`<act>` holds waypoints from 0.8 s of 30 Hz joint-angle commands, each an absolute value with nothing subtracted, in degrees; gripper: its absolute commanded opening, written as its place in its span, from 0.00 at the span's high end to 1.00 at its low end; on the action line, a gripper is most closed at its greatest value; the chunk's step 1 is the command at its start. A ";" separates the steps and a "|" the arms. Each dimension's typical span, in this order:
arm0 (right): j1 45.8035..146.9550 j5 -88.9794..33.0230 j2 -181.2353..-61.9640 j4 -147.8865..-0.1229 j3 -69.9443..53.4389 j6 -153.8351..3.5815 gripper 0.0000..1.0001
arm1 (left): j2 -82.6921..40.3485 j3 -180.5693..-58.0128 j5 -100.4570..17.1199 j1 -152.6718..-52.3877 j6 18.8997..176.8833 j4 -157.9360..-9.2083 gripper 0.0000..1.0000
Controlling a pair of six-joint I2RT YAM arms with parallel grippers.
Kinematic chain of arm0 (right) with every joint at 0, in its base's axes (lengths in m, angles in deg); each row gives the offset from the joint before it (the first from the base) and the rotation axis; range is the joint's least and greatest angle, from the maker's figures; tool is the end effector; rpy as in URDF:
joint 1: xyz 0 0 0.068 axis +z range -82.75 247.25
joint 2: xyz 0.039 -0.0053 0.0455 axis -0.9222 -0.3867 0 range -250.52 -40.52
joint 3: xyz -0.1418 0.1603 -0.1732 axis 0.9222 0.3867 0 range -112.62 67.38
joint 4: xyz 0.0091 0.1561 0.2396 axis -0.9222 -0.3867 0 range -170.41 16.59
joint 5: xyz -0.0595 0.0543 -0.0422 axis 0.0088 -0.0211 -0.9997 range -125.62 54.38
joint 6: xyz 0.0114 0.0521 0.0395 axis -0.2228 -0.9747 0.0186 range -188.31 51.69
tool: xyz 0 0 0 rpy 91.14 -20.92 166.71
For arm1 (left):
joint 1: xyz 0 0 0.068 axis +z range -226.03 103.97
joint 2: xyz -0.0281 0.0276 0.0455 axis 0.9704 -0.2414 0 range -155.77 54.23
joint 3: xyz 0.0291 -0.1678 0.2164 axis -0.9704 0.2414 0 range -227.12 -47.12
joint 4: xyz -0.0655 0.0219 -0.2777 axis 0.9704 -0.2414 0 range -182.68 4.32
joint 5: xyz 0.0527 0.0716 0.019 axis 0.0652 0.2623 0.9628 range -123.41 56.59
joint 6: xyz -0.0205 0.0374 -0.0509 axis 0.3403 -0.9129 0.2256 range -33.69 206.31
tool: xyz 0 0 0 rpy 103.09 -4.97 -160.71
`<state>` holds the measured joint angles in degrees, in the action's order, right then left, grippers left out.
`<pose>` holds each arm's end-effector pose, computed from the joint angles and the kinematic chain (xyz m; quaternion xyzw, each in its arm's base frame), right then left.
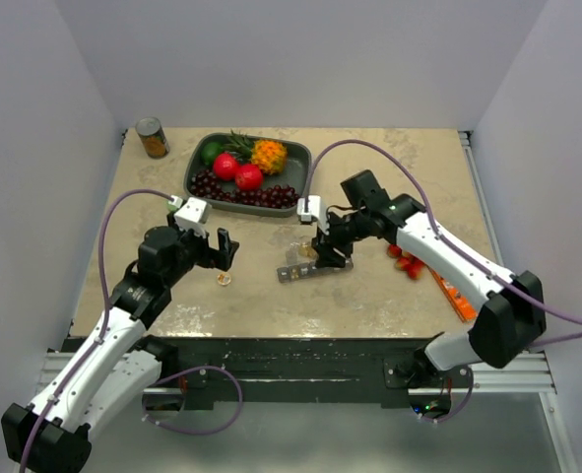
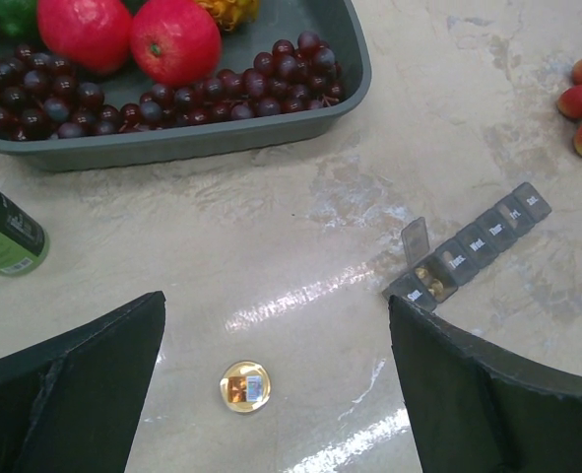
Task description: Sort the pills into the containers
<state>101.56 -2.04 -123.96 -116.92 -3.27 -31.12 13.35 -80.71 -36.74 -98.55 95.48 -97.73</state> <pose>0.2583 0.2116 0.2788 -0.6033 0.6947 0.2694 0.2844 0.1969 -0.0848 0.2712 0.1115 0.8080 -0.1806 0.5496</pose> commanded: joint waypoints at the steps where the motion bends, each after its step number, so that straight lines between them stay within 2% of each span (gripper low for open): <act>1: 100.74 11.38 -117.96 -108.32 0.84 -28.94 1.00 | 14.16 -79.73 -38.07 -98.18 103.17 -97.01 0.00; 8: 99.25 24.21 -112.77 -92.24 8.31 -32.01 1.00 | 12.05 -79.46 -36.84 -98.18 111.09 -99.74 0.00; 19: 98.11 33.97 -106.54 -91.52 9.55 -33.68 1.00 | 9.76 -77.97 -34.29 -98.18 116.46 -100.97 0.00; 24: 94.60 35.57 -104.33 -88.00 14.99 -36.06 1.00 | 10.11 -76.74 -33.58 -98.18 117.25 -100.44 0.00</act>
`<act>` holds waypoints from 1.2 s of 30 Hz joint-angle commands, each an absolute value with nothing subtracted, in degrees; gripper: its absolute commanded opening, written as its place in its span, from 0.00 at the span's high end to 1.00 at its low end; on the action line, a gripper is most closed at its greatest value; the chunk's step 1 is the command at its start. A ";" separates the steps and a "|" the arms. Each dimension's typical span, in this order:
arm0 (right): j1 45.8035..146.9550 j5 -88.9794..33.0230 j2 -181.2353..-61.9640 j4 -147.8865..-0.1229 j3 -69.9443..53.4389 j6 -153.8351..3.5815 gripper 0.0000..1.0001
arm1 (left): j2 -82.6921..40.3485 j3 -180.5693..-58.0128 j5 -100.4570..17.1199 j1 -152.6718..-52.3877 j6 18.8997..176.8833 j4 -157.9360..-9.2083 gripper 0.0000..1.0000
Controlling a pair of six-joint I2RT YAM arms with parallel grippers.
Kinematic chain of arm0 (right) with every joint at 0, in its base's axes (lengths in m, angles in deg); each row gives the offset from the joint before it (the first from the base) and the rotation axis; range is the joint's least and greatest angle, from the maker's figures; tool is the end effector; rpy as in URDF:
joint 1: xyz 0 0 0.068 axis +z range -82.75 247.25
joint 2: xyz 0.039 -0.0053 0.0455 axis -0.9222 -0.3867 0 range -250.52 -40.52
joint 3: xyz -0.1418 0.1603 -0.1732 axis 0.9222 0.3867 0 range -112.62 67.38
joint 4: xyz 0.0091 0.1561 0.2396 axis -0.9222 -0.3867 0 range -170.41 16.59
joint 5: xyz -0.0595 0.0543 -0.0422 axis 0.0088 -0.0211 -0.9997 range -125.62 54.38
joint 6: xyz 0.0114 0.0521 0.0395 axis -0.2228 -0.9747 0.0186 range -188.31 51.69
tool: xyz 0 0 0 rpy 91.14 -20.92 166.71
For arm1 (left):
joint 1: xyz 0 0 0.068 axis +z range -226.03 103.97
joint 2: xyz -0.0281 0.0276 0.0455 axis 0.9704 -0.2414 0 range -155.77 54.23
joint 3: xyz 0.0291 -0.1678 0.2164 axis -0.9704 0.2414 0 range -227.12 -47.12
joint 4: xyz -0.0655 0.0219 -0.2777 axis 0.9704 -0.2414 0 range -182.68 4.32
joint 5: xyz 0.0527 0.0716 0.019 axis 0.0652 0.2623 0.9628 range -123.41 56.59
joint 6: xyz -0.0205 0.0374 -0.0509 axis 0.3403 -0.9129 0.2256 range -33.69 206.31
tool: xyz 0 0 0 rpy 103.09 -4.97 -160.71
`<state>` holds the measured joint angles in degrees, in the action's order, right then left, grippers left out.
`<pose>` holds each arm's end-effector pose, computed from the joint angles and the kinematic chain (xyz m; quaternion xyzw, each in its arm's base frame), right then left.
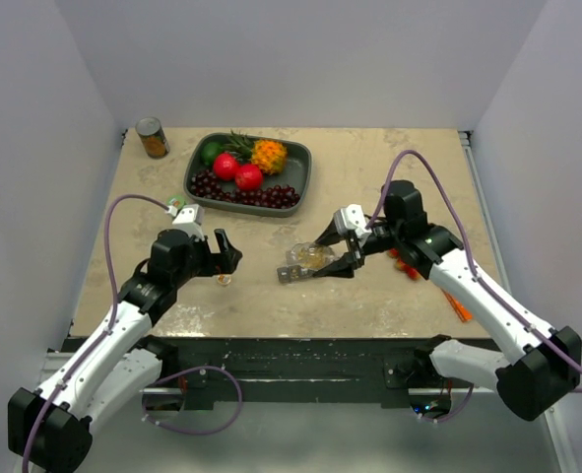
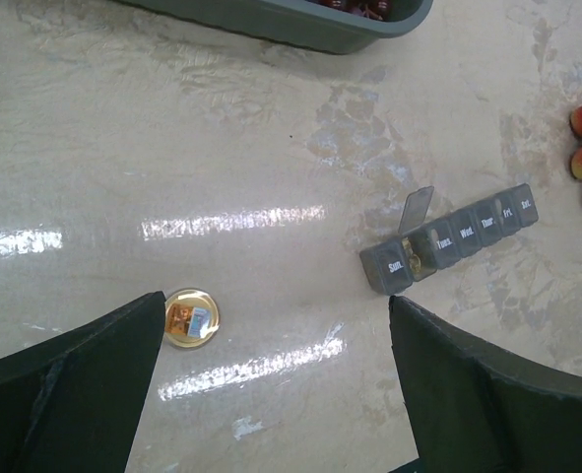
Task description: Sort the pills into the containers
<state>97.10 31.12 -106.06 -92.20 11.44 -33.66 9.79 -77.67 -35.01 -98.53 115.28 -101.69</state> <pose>0.2104 0.1765 0.3251 -0.6210 0.4563 0.4541 0.4471 0.2000 -0.0843 0.2302 -0.0418 0.8645 -0.2283 0.4457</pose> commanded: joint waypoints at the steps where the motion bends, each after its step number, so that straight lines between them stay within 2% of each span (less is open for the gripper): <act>1: 94.24 35.57 -104.33 -88.00 15.17 -36.14 1.00 | 10.11 -76.22 -33.50 -98.18 117.68 -100.44 0.00; 13: 91.07 35.31 -104.77 -89.49 15.53 -35.00 1.00 | 5.46 -76.04 -28.75 -98.18 119.62 -102.81 0.01; 17: 90.72 35.04 -105.20 -89.93 15.61 -34.56 1.00 | 0.55 -77.00 -26.65 -98.18 121.11 -104.74 0.01; 34: 89.84 34.69 -106.52 -92.92 15.17 -30.96 1.00 | -14.13 -81.92 -25.67 -98.35 121.29 -103.87 0.07; 36: 89.84 34.69 -106.52 -93.01 15.17 -30.87 1.00 | -15.46 -82.97 -25.50 -98.44 121.38 -103.78 0.10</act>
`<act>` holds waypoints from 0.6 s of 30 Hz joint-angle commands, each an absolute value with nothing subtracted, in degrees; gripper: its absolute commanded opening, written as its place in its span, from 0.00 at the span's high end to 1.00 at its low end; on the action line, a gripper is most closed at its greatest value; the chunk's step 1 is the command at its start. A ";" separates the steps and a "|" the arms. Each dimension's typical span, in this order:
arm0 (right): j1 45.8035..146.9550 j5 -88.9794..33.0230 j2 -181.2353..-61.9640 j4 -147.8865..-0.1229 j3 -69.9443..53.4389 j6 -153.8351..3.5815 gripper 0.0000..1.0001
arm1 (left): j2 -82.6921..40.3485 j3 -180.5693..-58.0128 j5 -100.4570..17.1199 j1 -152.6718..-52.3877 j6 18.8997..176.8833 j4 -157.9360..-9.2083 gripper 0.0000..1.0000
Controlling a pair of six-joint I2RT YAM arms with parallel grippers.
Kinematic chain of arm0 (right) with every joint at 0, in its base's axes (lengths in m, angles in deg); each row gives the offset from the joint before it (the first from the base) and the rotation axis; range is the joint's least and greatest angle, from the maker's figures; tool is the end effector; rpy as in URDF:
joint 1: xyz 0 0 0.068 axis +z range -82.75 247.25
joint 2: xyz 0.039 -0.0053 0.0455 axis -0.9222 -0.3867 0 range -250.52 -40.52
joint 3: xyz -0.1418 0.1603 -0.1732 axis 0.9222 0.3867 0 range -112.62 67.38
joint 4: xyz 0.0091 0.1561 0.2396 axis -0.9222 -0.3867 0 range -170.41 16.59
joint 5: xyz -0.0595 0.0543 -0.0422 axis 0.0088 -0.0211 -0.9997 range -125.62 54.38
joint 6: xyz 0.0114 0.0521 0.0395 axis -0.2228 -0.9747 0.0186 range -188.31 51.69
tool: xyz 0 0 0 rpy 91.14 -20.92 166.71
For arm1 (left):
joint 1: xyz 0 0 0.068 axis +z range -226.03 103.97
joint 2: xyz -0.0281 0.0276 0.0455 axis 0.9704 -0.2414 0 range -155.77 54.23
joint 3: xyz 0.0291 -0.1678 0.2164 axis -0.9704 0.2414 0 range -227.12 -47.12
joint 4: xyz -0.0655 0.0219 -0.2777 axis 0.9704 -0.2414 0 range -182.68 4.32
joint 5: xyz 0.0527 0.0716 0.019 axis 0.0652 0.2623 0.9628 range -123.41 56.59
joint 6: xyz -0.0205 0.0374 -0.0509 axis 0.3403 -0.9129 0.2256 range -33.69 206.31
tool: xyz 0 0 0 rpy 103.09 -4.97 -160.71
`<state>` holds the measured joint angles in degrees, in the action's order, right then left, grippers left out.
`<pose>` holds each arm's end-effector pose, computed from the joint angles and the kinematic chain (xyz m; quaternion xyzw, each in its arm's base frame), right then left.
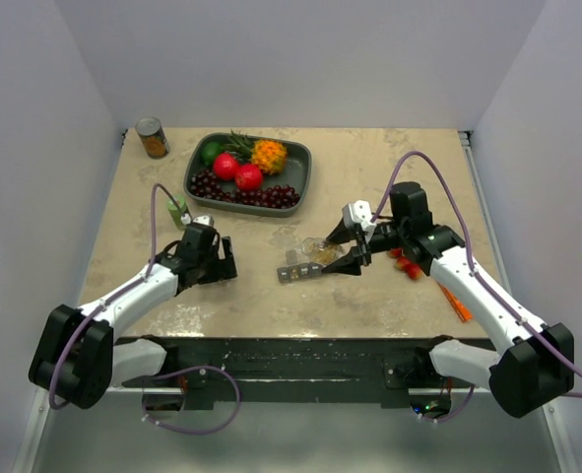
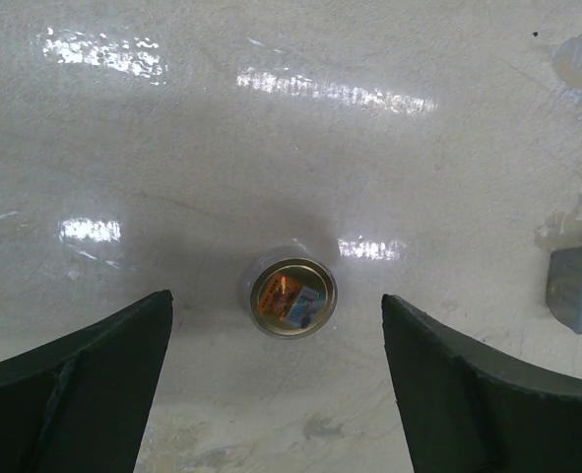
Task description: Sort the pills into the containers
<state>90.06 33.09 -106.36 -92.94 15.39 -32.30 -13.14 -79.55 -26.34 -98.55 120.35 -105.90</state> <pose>0.2264 0.1484 0.2989 -0.5900 0.5017 0.4486 0.4461 0.2300 -0.0882 0.1499 -0.1139 0.9457 -0.0897 0.2910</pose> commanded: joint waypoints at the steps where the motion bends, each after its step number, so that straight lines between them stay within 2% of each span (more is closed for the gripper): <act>1: 89.84 34.69 -106.44 -93.01 15.17 -30.78 1.00 | -16.86 -83.42 -25.41 -98.44 121.29 -104.04 0.11; 3: 89.75 34.61 -106.44 -93.10 15.17 -30.78 1.00 | -18.01 -84.47 -25.24 -99.05 121.81 -103.96 0.16; 6: 89.84 34.43 -106.52 -93.01 15.17 -30.70 1.00 | -20.73 -86.14 -23.92 -101.34 122.69 -105.18 0.17; 9: 89.66 34.43 -106.53 -93.18 15.17 -30.61 1.00 | -23.98 -88.07 -19.71 -104.59 124.62 -108.25 0.25; 17: 89.66 34.34 -106.61 -93.18 15.17 -30.52 1.00 | -27.59 -89.93 -13.54 -108.55 127.53 -113.45 0.32; 18: 89.75 34.25 -106.70 -93.10 15.17 -30.52 1.00 | -27.68 -89.92 -13.54 -108.55 127.53 -113.45 0.36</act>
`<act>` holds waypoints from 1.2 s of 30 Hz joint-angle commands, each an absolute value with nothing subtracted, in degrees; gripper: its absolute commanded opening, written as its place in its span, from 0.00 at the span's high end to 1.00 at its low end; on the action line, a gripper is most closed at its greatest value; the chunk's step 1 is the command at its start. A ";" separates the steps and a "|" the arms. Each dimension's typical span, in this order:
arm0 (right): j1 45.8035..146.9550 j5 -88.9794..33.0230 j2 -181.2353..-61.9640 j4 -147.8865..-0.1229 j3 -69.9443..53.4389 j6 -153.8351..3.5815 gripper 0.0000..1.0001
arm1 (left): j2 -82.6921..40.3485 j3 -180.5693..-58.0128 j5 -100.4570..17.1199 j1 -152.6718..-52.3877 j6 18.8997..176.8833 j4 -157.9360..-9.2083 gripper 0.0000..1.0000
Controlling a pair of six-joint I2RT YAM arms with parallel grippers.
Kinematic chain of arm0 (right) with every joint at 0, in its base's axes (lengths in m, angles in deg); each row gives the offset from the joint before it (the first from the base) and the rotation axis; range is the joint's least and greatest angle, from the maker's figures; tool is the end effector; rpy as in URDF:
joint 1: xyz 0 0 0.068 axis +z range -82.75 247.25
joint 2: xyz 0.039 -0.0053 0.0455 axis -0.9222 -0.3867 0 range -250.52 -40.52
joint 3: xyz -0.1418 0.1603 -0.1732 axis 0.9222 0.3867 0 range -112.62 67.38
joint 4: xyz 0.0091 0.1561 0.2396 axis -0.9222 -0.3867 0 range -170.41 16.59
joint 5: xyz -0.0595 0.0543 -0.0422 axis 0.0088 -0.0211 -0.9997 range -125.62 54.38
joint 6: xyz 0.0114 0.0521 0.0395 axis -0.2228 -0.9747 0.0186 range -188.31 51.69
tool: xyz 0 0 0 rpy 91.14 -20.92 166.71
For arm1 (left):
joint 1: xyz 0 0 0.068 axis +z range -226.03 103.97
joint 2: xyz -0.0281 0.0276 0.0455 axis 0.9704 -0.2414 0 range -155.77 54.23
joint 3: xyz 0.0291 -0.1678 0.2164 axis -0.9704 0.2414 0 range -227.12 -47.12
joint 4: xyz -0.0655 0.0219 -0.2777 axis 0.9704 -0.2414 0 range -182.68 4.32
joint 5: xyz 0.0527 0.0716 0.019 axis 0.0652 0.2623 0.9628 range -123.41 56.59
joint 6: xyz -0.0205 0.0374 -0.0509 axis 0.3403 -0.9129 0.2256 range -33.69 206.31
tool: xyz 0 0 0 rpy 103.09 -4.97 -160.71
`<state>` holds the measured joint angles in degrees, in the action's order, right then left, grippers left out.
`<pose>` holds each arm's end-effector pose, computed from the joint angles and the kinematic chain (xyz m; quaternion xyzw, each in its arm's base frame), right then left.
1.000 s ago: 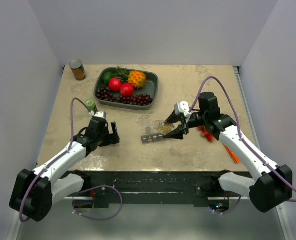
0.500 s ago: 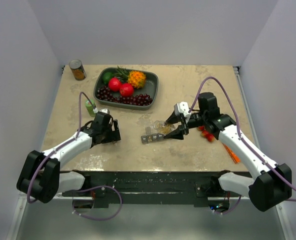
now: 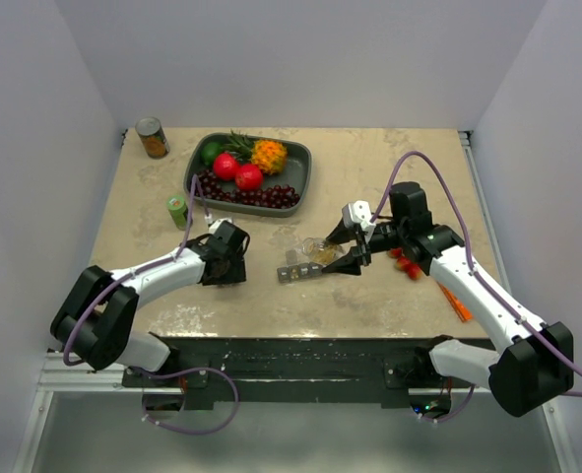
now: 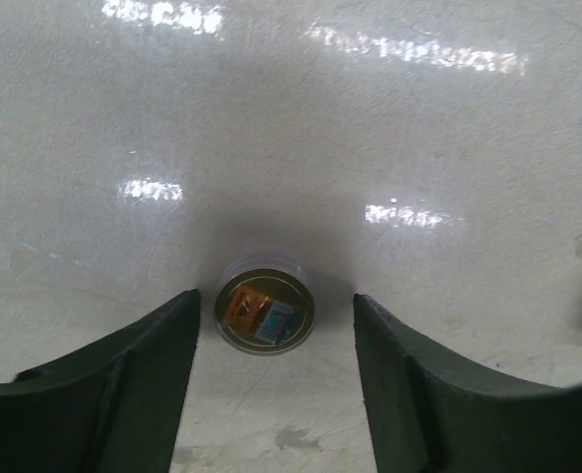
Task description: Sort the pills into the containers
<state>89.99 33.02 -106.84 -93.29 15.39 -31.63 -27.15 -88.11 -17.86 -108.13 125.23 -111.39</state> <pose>0.2278 0.1486 0.2963 -0.5909 0.5032 0.4477 0.4441 0.2414 -0.1346 0.1331 -0.0856 0.9660 -0.0114 0.2438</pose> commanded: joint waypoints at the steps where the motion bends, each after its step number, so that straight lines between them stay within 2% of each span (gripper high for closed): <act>1: 89.67 34.25 -106.61 -93.18 15.26 -30.43 1.00 | -27.77 -89.92 -13.72 -108.55 127.62 -113.54 0.37; 8: 89.66 34.08 -106.70 -93.18 15.35 -30.34 1.00 | -27.50 -89.57 -14.07 -108.99 127.45 -113.54 0.41; 10: 89.58 33.99 -106.79 -93.10 15.44 -30.26 1.00 | -27.77 -89.40 -13.98 -108.99 127.18 -112.93 0.46; 17: 89.40 33.99 -106.61 -93.27 15.53 -30.08 1.00 | -27.33 -88.87 -15.65 -109.08 124.99 -110.38 0.51; 24: 89.14 33.90 -106.70 -93.53 15.79 -29.38 1.00 | -20.06 -87.82 -20.22 -108.99 120.07 -108.70 0.77; 25: 89.14 33.82 -106.79 -93.71 15.79 -28.94 1.00 | -18.55 -87.64 -21.96 -108.99 119.37 -108.53 0.81; 30: 89.14 33.02 -106.96 -96.17 15.70 -25.60 1.00 | -6.79 -86.24 -32.42 -109.08 116.28 -104.93 0.86; 36: 89.22 31.01 -107.49 -99.16 15.44 -21.47 1.00 | 0.52 -82.11 -50.09 -108.99 122.25 -89.41 0.89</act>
